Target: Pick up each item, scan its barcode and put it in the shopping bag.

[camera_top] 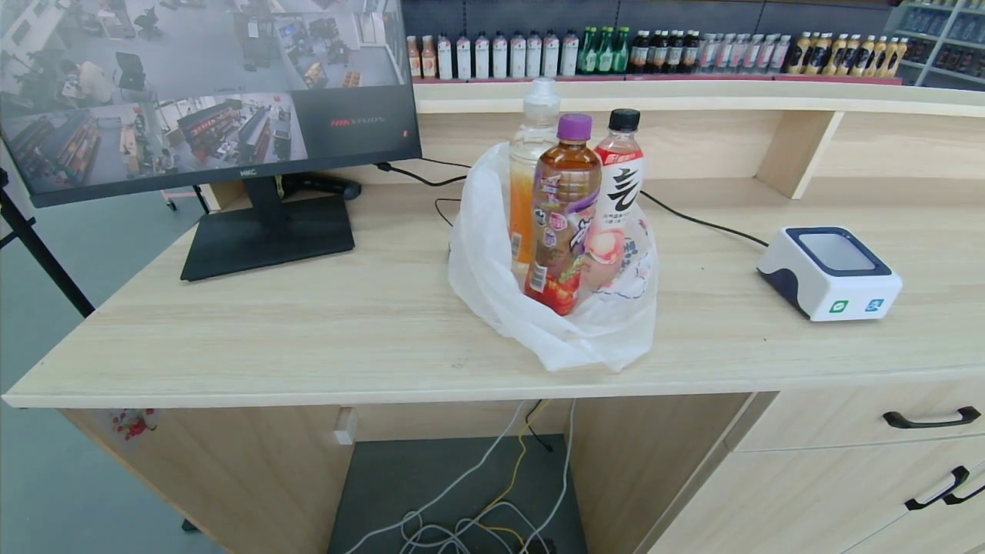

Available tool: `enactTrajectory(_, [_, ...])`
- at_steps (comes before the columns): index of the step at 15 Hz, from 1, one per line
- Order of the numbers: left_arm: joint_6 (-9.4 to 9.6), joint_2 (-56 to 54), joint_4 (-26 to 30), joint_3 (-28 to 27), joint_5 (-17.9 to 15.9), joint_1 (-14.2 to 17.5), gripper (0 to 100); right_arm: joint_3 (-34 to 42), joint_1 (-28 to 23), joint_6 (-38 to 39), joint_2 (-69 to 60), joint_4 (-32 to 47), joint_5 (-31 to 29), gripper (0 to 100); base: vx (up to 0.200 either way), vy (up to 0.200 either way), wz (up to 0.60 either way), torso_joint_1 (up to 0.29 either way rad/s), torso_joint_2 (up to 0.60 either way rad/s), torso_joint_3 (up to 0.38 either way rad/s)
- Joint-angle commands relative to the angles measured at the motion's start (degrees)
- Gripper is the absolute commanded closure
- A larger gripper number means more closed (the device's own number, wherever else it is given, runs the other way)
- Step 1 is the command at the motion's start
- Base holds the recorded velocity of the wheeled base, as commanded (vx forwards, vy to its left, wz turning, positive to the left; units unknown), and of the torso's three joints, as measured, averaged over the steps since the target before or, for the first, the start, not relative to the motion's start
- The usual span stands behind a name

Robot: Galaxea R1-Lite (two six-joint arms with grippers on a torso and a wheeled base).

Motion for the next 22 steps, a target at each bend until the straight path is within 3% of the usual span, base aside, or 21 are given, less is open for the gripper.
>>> enactTrajectory(1, [0.00, 0.0, 0.0, 0.0, 0.0, 0.0, 0, 2.1, -1.3, 0.6, -0.8, -3.5, -0.6, 0, 0.000, 0.000, 0.00, 0.000, 0.00, 0.000])
enactTrajectory(6, [-0.09, 0.0, 0.0, 0.0, 0.0, 0.0, 0, 3.5, -2.3, 9.0, -0.8, -3.3, 2.8, 0, -0.040, 0.000, 0.00, 0.001, 0.00, 0.000])
enactTrajectory(8, [-0.09, 0.0, 0.0, 0.0, 0.0, 0.0, 0, 3.6, -8.2, 5.6, -0.9, -3.4, 3.9, 0, -0.100, 0.000, 0.00, 0.004, 0.00, 0.004])
enactTrajectory(11, [-0.09, 0.0, 0.0, 0.0, 0.0, 0.0, 0, 3.6, -7.5, 6.1, -4.1, -3.2, 4.3, 0, 0.000, 0.000, 0.00, 0.000, 0.00, 0.000])
enactTrajectory(14, [0.00, 0.0, 0.0, 0.0, 0.0, 0.0, 0, 3.6, -8.1, 7.6, -5.8, -3.4, 4.3, 0, -0.200, 0.000, 0.00, -0.004, 0.00, 0.007])
enactTrajectory(20, [-0.26, 0.0, 0.0, 0.0, 0.1, 0.0, 0, 3.6, -8.2, 7.5, -6.1, -3.4, 4.3, 0, 0.000, 0.000, 0.00, 0.000, 0.00, 0.000])
enactTrajectory(22, [-0.35, 0.0, 0.0, 0.0, 0.1, 0.0, 0, 3.6, -8.2, 7.5, -6.1, -3.4, 4.3, 0, 0.000, -0.200, 0.00, 0.005, 0.01, -0.005])
